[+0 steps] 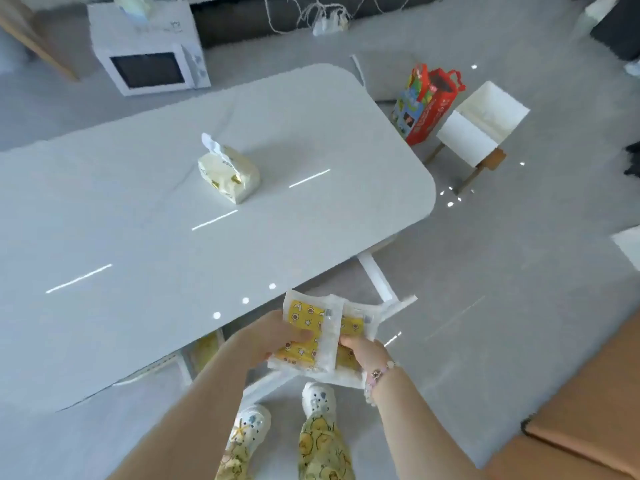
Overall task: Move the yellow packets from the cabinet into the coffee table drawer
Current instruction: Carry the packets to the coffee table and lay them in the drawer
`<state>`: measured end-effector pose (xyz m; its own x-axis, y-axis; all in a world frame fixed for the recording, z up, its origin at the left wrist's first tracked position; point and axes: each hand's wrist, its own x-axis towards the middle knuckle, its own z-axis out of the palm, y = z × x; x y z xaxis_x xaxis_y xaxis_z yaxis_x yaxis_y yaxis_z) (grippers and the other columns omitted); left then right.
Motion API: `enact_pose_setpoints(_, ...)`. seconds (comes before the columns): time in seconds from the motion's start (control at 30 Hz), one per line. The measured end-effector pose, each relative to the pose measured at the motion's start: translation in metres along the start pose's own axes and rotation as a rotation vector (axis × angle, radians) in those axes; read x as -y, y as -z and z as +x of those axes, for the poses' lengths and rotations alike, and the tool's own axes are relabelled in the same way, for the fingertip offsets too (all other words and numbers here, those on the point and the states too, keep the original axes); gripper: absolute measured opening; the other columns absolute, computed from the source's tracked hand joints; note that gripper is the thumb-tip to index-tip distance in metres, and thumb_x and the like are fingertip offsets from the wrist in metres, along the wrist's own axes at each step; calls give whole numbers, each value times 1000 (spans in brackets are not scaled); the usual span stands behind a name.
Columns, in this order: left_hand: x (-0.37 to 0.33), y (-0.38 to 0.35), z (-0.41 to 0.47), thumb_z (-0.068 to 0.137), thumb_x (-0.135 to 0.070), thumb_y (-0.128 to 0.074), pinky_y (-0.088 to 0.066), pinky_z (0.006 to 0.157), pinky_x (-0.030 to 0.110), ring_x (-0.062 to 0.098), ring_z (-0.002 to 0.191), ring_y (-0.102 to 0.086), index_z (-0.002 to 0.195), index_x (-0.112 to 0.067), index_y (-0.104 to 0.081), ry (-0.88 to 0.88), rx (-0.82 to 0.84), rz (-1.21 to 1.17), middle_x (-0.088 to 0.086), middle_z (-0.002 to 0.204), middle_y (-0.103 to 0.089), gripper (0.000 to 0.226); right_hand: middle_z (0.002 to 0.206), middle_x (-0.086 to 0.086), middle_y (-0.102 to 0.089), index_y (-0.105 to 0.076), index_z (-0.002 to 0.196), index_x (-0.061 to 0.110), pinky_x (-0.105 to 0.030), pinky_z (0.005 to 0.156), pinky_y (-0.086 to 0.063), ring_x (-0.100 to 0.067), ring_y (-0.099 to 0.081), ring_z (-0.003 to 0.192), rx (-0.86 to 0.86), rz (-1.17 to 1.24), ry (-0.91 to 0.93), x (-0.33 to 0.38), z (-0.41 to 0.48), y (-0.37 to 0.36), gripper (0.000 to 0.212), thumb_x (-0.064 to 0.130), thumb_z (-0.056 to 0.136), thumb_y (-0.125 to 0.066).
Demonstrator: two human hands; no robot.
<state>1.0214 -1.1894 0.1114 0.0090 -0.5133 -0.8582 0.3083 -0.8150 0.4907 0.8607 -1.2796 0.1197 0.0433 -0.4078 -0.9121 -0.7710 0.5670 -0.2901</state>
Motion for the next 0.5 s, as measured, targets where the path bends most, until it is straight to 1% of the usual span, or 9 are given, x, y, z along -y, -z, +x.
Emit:
enact_pose_setpoints(0.03, 10, 0, 6, 79, -13, -72, -52, 92, 47, 27, 100, -67, 112, -14, -65, 8, -51, -28, 7, 110, -70, 33, 128, -14, -55, -54, 127, 2, -23, 77, -45, -25, -54, 113, 33, -70, 14, 2, 12, -4, 40, 29, 97, -49)
enact_pose_setpoints(0.07, 19, -1, 12, 81, -12, -72, -53, 90, 45, 25, 98, -68, 110, -14, -65, 12, -102, -78, 6, 108, -71, 30, 124, -14, -56, -56, 124, 2, -18, 65, -43, -23, -55, 106, 43, -109, 18, 6, 24, -7, 37, 26, 96, -49)
enact_pose_setpoints(0.1, 26, -1, 22, 83, -8, -69, -54, 88, 43, 24, 96, -69, 107, -14, -66, 13, -152, -135, 5, 105, -72, 25, 116, -14, -59, -59, 119, 1, -16, 57, -39, -21, -54, 96, 53, -125, 27, 13, 38, -9, 33, 23, 94, -52)
enact_pose_setpoints(0.13, 33, 0, 33, 85, -5, -67, -54, 88, 43, 23, 95, -69, 105, -14, -66, 8, -193, -185, 5, 102, -72, 22, 106, -12, -60, -61, 111, 1, -17, 54, -38, -20, -53, 89, 78, -139, 27, 20, 53, -12, 28, 20, 91, -56)
enact_pose_setpoints(0.2, 44, 7, 55, 85, -3, -66, -53, 89, 45, 25, 93, -69, 103, -13, -66, -8, -249, -275, 6, 98, -73, 20, 96, -7, -64, -64, 99, 1, -23, 57, -39, -19, -56, 82, 132, -162, 47, 31, 83, -23, 22, 18, 85, -62)
enact_pose_setpoints(0.3, 67, 19, 88, 84, -4, -68, -55, 84, 41, 24, 89, -70, 106, -10, -63, 9, -313, -364, 6, 96, -73, 24, 98, -8, -69, -66, 102, 4, -24, 59, -46, -22, -64, 86, 177, -199, 31, 29, 132, -44, 41, 27, 68, -71)
enact_pose_setpoints(0.33, 77, 22, 101, 84, -5, -69, -56, 82, 39, 23, 88, -70, 107, -10, -62, 19, -324, -375, 6, 97, -73, 25, 100, -9, -70, -66, 103, 4, -24, 62, -47, -23, -65, 88, 188, -233, 27, 27, 147, -52, 44, 28, 67, -72)
enact_pose_setpoints(0.43, 104, 38, 141, 84, -11, -70, -55, 86, 38, 19, 90, -70, 110, -12, -62, 15, -344, -370, 2, 98, -73, 27, 102, -9, -70, -67, 101, 3, -24, 61, -46, -23, -65, 91, 196, -319, 87, 26, 193, -79, 33, 24, 76, -72)
enact_pose_setpoints(0.5, 120, 55, 171, 84, -15, -70, -53, 92, 38, 18, 93, -68, 112, -14, -62, -16, -373, -361, 0, 100, -72, 29, 99, -9, -69, -67, 99, 2, -24, 62, -44, -23, -63, 91, 171, -360, 151, 30, 227, -96, 33, 24, 76, -73)
